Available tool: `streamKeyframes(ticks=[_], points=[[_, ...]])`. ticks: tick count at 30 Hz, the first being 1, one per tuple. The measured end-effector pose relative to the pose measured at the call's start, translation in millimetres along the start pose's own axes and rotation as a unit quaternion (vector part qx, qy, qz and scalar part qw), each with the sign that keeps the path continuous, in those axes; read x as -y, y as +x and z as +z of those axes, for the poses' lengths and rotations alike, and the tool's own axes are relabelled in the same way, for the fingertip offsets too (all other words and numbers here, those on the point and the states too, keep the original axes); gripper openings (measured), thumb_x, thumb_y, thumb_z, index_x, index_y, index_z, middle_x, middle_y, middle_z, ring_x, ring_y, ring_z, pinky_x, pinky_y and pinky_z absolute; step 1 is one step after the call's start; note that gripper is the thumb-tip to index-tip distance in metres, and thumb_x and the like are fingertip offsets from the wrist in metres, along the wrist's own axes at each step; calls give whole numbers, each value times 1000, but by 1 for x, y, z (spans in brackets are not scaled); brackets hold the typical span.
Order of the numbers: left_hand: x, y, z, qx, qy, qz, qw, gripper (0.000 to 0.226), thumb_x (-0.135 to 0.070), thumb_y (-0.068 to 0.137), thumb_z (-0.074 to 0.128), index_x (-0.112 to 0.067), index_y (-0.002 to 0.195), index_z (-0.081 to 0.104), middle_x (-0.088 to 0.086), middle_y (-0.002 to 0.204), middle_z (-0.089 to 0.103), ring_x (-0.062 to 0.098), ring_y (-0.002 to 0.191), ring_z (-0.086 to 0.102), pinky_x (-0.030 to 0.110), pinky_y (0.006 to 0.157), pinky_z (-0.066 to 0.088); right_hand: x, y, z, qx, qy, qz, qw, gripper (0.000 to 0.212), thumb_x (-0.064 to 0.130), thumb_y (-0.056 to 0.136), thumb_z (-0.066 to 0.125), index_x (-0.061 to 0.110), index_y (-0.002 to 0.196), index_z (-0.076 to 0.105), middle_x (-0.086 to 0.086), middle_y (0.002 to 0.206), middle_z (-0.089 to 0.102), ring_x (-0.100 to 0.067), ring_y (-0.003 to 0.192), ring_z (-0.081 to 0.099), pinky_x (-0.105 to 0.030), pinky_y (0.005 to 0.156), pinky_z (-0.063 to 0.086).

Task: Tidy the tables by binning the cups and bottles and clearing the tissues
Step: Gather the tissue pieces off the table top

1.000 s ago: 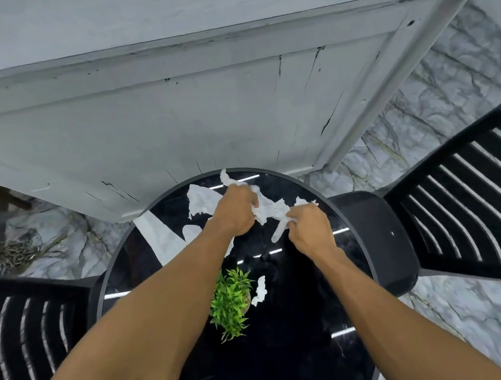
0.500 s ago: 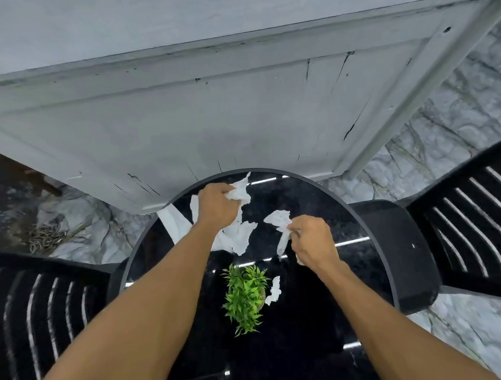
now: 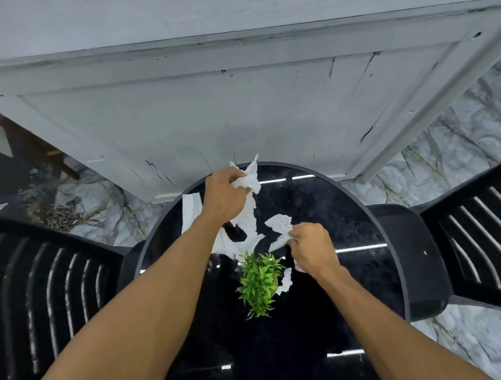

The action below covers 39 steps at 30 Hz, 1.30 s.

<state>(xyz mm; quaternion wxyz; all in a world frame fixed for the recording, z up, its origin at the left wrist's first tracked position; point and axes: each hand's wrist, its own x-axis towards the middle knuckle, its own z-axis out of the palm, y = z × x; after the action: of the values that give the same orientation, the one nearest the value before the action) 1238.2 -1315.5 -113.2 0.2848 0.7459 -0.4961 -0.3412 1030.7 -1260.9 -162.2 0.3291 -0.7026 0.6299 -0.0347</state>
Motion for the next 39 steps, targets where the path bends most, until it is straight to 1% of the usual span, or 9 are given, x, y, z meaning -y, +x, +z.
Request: streamKeyframes(ticks=[3,7,12,16,24,28,33,36,39], points=[[4,-14,-29,-56,-40,-16,998,19,-5,84,74,-18,96,69,-14,85,63,1,73,56,6,60,43,15,11,0,-42,57,-17,997,18,-1,77,54,0,59,52,-12,60,56,-30,57,58,-43,57,54],[35,-33,-55,-154,-91,-81,980,23,-8,85,75,-21,101,66,-12,88,61,2,75,57,4,56,43,50,23,-5,-64,93,-94,989,20,3,83,61,3,97,76,-9,103,75,-23,98,68,-35,95,53],[99,-63,-44,-109,42,-158,980,32,-8,83,76,-10,114,70,5,119,65,18,106,61,16,84,42,72,37,10,144,-41,-244,958,54,2,83,60,31,128,65,8,138,58,-13,130,49,-35,110,39],[116,-79,-29,-90,67,-150,982,22,0,82,73,-11,101,73,-5,111,54,11,105,51,8,77,35,63,58,25,271,-171,-262,910,54,-3,87,63,30,129,65,6,148,47,-19,128,51,-36,98,47],[90,-70,-19,-63,18,-79,995,37,0,82,63,-20,113,64,-4,101,64,10,84,61,17,69,48,25,56,11,76,-110,-217,967,29,4,86,55,11,102,78,-3,116,66,-24,107,62,-36,90,50],[75,-57,-2,7,82,6,997,38,-5,82,61,-19,117,65,-5,115,62,13,105,55,26,94,46,-2,38,-4,42,-55,-134,989,32,4,88,53,8,110,76,-5,131,61,-25,120,57,-29,102,44],[68,-48,28,105,173,92,975,39,-3,84,58,-16,119,69,-3,117,61,16,115,50,24,97,40,-24,-4,-13,143,-28,-87,986,73,37,83,67,17,149,41,5,160,25,-18,147,23,-31,120,25],[70,-48,35,116,191,93,970,38,-1,82,58,-15,116,71,-2,112,61,19,109,51,28,92,43,-23,-22,-12,153,-90,-112,978,106,65,69,76,22,153,29,5,161,12,-20,147,13,-38,118,29],[74,-52,33,105,185,99,972,33,-3,82,55,-16,106,73,-4,103,61,17,99,49,32,88,45,-21,-29,-1,119,-123,-126,977,109,65,62,81,24,150,32,4,160,14,-20,144,16,-43,111,39]])
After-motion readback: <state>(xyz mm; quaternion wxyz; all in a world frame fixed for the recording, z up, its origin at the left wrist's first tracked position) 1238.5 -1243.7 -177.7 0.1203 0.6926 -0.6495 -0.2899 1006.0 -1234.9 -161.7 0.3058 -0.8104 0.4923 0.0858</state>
